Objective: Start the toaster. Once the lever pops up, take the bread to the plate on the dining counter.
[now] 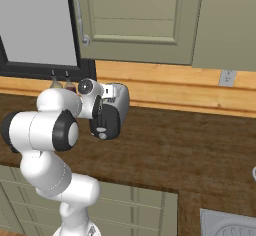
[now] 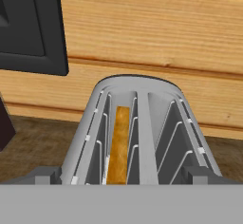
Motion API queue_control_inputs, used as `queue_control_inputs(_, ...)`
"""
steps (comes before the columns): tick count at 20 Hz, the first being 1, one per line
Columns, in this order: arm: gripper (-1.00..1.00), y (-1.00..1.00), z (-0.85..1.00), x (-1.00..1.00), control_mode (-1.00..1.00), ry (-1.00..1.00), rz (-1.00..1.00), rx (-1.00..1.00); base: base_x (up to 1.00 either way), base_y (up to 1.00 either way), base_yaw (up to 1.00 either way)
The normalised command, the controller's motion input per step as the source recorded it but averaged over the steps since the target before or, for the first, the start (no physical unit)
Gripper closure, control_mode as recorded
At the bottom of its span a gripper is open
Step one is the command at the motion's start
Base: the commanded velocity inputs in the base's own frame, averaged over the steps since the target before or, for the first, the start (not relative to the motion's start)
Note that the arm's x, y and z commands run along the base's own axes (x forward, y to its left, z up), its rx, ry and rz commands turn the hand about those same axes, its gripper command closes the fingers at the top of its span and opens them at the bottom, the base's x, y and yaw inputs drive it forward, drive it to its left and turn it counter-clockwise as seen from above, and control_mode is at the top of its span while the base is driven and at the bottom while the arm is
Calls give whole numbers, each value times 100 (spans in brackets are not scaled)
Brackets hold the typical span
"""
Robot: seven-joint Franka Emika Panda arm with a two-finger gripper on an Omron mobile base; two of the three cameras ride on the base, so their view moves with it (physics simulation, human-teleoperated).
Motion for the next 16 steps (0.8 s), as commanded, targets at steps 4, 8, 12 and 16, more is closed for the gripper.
queue_control_inputs(4,-100,0,0,0,-100,0,0,0,0,0,0)
queue_control_inputs(8,-100,0,0,0,-100,0,0,0,0,0,0)
queue_control_inputs(12,-100,0,0,0,-100,0,0,0,0,0,0)
queue_control_inputs(16,-100,0,0,0,-100,0,0,0,0,0,0)
